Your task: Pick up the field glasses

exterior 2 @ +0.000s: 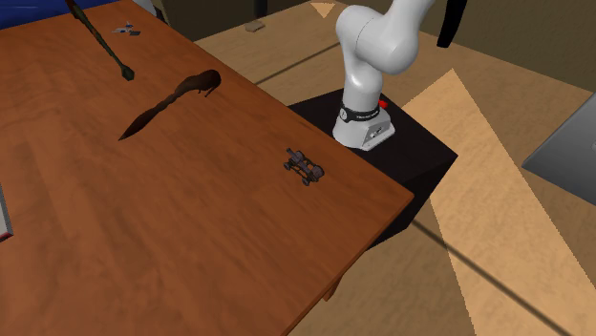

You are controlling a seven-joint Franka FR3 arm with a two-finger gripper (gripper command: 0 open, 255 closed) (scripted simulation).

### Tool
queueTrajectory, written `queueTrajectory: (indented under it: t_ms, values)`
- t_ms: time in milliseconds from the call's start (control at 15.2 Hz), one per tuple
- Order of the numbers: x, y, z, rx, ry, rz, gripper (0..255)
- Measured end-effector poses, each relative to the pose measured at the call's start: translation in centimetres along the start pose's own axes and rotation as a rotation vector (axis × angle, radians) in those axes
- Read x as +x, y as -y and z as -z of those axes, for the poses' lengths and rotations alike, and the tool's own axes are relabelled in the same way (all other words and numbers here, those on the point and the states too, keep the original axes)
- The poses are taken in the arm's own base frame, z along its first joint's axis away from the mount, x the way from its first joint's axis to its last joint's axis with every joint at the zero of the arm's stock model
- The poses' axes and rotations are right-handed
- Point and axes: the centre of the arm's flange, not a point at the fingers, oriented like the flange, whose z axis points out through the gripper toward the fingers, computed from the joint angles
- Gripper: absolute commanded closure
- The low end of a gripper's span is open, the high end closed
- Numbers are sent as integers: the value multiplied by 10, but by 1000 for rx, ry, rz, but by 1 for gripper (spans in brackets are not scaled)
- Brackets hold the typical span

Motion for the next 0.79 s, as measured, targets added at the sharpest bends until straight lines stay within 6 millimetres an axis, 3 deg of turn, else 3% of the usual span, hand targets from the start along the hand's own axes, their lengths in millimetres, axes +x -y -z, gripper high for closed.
queueTrajectory:
  t_ms: [198,792]
  values:
    - [-2,12,-10,-6,5,-34,0]
    - [2,104,-89,-54,42,-292,0]
